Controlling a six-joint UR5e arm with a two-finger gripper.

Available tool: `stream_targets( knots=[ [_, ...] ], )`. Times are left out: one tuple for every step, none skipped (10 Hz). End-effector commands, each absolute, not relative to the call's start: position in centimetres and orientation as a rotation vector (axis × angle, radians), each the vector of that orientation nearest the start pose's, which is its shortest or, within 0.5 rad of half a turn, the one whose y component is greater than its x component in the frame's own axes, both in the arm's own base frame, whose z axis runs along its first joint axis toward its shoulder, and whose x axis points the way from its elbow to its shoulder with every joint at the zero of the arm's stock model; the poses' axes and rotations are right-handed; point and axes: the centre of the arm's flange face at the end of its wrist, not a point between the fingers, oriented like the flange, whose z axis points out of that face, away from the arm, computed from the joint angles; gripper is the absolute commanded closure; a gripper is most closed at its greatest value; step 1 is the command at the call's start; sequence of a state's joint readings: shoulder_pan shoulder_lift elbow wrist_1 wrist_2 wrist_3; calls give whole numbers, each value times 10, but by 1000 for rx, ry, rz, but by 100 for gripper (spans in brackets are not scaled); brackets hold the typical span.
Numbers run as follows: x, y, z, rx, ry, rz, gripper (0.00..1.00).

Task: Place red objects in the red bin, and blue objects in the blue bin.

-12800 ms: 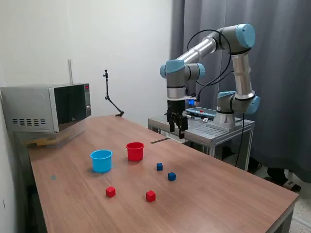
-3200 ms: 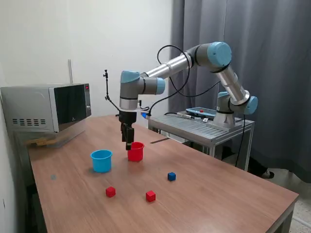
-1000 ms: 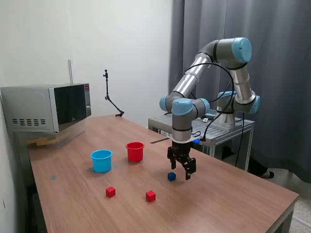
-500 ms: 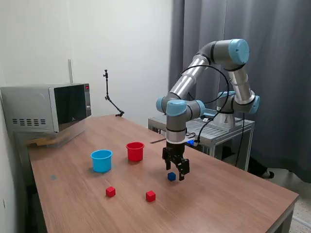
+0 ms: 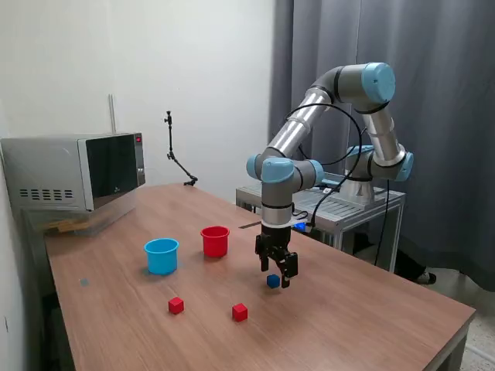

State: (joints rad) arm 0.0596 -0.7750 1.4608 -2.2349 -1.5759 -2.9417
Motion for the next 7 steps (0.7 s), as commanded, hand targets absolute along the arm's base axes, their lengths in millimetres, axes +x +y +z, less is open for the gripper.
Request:
stream_targets(
  knots=[
    [-697,-174,111,-2056,2369,1,0],
    [-697,-174,111,-2056,2369,1,0],
    [-697,-175,99,-2050,2358,-15,0],
    [-695,-175,95,-2047,2355,-23,0],
    [-693,-173,92,-2039,2352,-28,0],
    [-692,-173,91,-2037,2351,-31,0],
    [-694,-169,92,-2033,2357,-28,0]
  ],
)
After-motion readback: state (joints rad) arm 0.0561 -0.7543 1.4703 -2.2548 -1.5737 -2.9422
